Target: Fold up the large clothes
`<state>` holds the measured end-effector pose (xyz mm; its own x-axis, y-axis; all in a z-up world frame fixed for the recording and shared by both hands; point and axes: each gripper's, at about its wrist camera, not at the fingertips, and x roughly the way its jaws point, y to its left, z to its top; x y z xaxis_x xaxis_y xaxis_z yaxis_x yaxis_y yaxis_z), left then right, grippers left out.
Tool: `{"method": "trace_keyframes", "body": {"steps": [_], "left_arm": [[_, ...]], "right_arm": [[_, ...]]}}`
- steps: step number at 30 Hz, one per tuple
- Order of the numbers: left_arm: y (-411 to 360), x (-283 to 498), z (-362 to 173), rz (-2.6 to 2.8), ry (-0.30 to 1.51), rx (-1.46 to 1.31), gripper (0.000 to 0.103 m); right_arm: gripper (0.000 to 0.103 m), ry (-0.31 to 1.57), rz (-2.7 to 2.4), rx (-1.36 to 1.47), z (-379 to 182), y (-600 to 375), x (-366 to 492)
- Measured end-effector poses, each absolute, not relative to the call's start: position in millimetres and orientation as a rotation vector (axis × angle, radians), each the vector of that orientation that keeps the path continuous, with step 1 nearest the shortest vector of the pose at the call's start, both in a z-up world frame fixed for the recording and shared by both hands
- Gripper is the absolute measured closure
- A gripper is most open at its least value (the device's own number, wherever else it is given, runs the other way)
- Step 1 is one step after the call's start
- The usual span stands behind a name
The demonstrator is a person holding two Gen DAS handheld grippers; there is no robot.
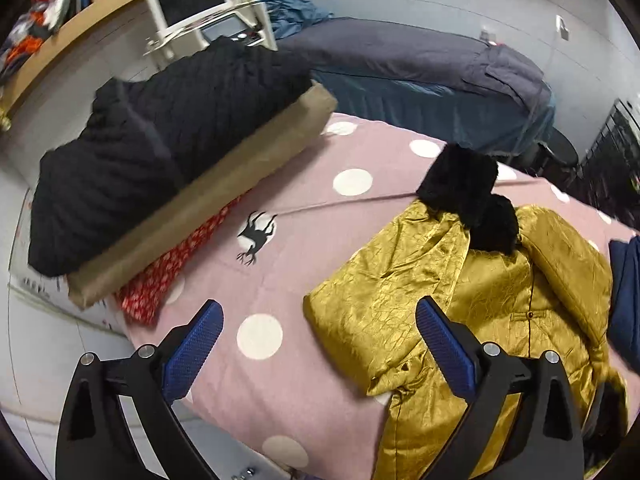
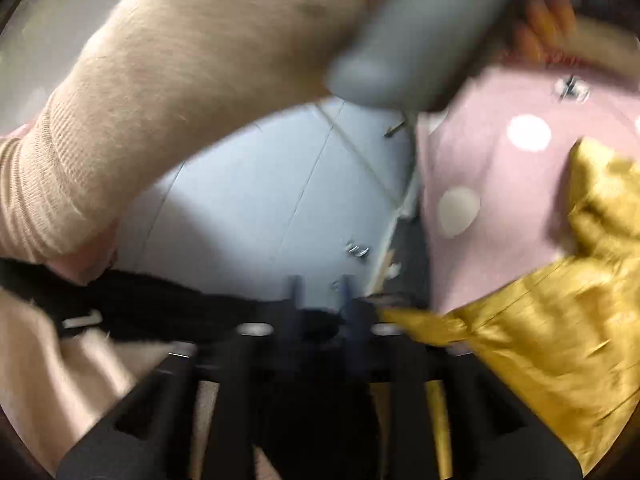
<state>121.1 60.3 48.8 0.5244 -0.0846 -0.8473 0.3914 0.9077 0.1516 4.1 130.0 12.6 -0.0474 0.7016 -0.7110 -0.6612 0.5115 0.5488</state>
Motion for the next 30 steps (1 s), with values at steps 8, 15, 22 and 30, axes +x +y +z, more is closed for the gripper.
{"method": "trace_keyframes", "body": {"steps": [8, 15, 22, 30], "left_arm": [[50.2, 107.2, -27.2, -0.276, 1.129, 0.448, 0.008], [14.9, 91.4, -59.2, -0.343, 1.143, 0.536, 0.008], [-36.1, 113.7, -75.3, -0.315, 1.118, 0.573, 0.01], [-85.7, 145.4, -81.9, -0.314, 1.107, 0.613, 0.016]], "right_arm": [[0.023, 1.125, 0.532, 0.165, -0.7, 11.2, 24.4], [0.023, 1.117, -0.181, 0.167, -51.7, -163.4, 31.1], [0.023, 1.178, -0.287, 0.12, -88.1, -218.3, 64.7], [0.052, 1.25, -0.262, -0.126, -134.9, -195.2, 126.5]]}}
